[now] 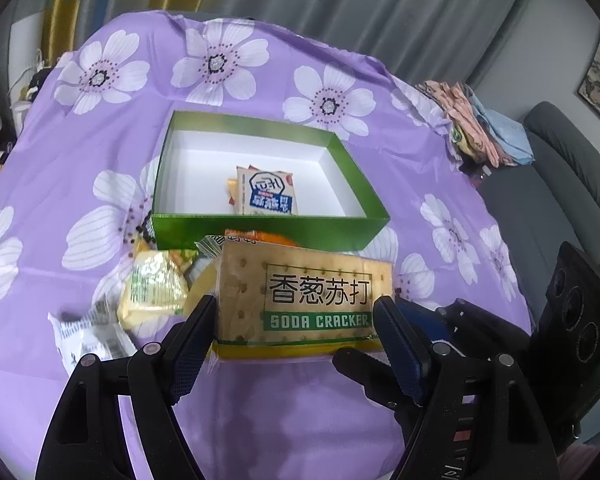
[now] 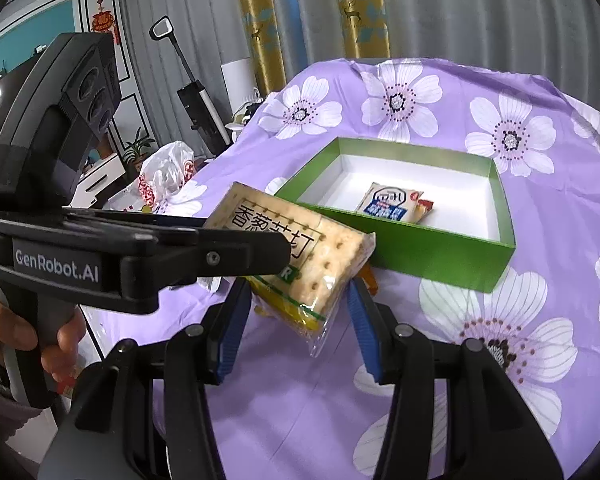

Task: Organize snacks
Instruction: 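Carry the cracker packet into the green box and open the right gripper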

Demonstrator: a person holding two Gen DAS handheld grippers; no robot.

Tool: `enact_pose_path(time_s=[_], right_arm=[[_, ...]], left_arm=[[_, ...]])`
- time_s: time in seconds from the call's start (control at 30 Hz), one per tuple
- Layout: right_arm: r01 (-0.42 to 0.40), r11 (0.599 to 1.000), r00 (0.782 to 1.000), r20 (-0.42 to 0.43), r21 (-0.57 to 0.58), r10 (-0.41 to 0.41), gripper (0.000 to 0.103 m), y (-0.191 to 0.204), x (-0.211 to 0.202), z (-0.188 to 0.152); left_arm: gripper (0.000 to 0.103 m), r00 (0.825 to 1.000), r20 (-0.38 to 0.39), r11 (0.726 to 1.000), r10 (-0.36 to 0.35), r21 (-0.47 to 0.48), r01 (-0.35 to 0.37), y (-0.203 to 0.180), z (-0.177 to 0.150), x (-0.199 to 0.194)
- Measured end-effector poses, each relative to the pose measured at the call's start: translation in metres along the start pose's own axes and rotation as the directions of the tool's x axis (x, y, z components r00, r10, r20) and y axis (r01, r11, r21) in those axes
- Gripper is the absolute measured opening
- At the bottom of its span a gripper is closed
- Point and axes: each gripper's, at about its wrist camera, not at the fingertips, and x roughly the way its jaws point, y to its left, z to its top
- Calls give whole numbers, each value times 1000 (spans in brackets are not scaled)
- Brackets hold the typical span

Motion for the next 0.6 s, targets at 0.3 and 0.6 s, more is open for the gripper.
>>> enact_pose_path(time_s=[0.3, 0.6], right_arm=[[27, 1000, 999, 35, -14, -26, 50, -9, 6, 19], [54, 998, 996, 72, -23, -53, 50, -26, 19, 42]], left_arm=[[79, 1000, 24, 1000, -9, 17, 9, 0, 26, 6], [79, 999, 32, 999, -13, 46, 11, 1, 57, 19]])
